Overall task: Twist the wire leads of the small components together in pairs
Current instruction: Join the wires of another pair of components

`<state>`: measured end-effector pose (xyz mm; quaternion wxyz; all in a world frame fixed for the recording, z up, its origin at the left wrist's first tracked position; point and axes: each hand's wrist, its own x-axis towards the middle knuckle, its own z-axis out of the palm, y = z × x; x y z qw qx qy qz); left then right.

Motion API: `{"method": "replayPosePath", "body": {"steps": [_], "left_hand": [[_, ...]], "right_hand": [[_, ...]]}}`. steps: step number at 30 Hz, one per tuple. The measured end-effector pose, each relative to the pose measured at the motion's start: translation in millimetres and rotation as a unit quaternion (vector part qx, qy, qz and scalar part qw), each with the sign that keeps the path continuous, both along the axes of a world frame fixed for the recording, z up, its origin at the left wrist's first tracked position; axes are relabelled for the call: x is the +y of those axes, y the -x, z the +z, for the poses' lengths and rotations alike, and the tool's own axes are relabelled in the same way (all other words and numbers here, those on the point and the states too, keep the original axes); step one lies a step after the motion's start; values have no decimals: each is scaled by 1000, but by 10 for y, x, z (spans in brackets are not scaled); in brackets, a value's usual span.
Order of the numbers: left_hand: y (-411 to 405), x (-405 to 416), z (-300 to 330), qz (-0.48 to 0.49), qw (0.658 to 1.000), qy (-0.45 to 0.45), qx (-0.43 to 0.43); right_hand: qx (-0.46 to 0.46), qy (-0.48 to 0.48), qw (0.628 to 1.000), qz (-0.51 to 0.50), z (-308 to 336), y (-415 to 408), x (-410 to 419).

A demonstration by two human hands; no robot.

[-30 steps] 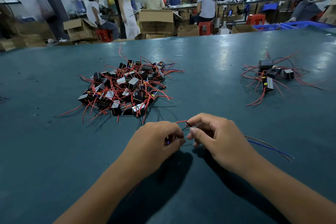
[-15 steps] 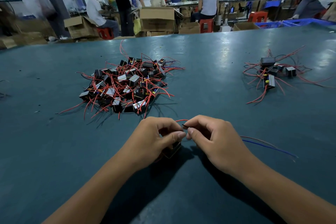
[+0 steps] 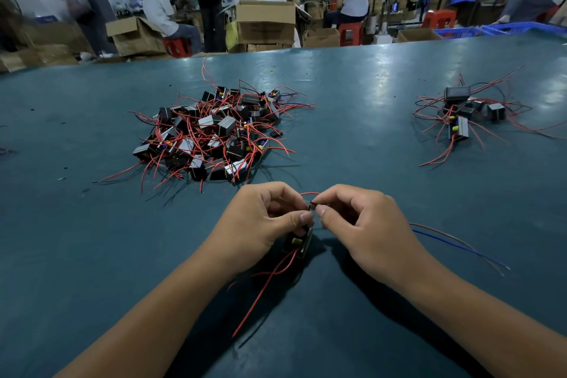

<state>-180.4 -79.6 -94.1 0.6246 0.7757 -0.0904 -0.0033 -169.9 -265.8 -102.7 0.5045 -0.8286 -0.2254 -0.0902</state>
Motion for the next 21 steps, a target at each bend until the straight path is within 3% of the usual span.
{"method": "replayPosePath", "body": {"steps": [21], "left_hand": [[18, -19, 22, 1, 999, -47, -10]], "right_hand": [[30, -41, 999, 9, -27, -36, 54]]}}
